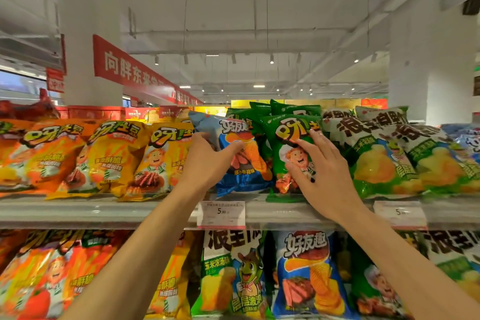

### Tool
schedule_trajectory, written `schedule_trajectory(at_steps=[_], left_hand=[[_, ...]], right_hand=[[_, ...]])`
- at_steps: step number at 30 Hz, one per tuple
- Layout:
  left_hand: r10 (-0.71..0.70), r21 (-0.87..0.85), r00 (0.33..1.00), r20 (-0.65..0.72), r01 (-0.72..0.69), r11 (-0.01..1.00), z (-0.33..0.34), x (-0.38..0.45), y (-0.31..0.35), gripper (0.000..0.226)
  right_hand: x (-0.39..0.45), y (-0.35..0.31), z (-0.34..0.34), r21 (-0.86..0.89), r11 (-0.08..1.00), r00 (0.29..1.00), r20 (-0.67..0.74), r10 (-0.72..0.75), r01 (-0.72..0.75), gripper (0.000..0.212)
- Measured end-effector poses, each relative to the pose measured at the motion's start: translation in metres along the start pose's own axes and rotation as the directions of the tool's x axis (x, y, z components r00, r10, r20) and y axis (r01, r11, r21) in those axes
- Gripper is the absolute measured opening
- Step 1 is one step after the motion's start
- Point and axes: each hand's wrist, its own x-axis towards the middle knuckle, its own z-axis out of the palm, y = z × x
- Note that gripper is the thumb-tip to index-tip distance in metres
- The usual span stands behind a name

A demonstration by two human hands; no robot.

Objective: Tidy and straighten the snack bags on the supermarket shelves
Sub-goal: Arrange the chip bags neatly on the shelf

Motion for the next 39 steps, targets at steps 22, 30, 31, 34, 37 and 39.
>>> schedule_trajectory(at_steps=[22,30,31,34,37,39], left_hand=[[0.018,-0.241,1.000,-0.005,-0.019,0.970,-0.014,-0.001,-0.011,0.073],[0.087,-0.282,0.996,-0.027,-0.091,0.955,-0.048,-0.025,-0.023,0.065],[0.106,-0.272,0.994,-0.027,-0.110,0.956,-0.049,-0.029,-0.024,0.064],[0.141,-0.292,0.989,-0.047,-0.149,0.945,-0.048,-0.042,-0.024,0.062],[0.167,-0.365,0.985,-0.050,-0.174,0.915,-0.044,-0.053,-0.022,0.064],[0.171,-0.432,0.985,-0.024,-0.165,0.887,-0.039,-0.062,-0.019,0.058]], right_hand=[[0.002,-0.009,-0.009,0.072,0.995,0.996,0.065,0.069,-0.074,0.059],[0.009,-0.025,-0.056,0.177,0.963,0.966,0.193,0.171,-0.206,0.046],[0.006,-0.024,-0.061,0.158,0.966,0.967,0.186,0.174,-0.204,0.047],[-0.010,-0.020,-0.075,0.159,0.956,0.961,0.167,0.222,-0.248,0.045],[-0.036,-0.015,-0.093,0.273,0.883,0.923,0.162,0.349,-0.382,0.033],[-0.056,-0.009,-0.105,0.326,0.832,0.894,0.167,0.416,-0.448,0.025]])
